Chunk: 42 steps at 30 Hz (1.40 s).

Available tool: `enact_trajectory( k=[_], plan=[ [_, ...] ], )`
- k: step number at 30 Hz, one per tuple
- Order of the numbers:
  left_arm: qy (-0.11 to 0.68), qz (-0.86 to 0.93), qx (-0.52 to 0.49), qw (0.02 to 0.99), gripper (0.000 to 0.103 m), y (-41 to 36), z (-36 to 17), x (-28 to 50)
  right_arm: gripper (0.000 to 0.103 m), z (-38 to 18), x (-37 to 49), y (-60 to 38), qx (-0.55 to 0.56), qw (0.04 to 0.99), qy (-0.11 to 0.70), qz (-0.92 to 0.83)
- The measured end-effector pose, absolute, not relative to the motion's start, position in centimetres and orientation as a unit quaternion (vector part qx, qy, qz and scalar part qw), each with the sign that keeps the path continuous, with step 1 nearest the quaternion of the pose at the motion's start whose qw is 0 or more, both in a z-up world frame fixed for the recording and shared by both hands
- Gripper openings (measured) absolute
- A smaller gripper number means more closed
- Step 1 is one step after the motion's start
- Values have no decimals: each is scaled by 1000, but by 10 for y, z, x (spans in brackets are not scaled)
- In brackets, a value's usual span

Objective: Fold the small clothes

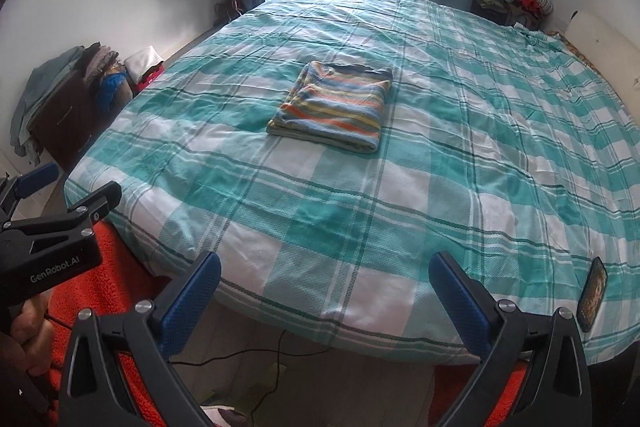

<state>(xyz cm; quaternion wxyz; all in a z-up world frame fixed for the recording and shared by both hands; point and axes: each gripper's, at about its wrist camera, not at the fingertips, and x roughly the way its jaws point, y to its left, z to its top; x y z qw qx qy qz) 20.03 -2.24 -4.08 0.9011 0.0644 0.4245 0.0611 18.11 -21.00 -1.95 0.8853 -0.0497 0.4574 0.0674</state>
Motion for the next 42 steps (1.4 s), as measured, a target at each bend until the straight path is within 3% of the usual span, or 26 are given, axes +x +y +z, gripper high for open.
enact_trajectory(
  k=[28, 42],
  plan=[
    [453, 3, 82, 888, 103, -41, -44, 192, 103, -14, 167, -214, -64, 880, 468, 49],
    [395, -23, 90, 914, 103, -48, 5, 179, 103, 15, 152, -220, -57, 887, 456, 49]
  ],
)
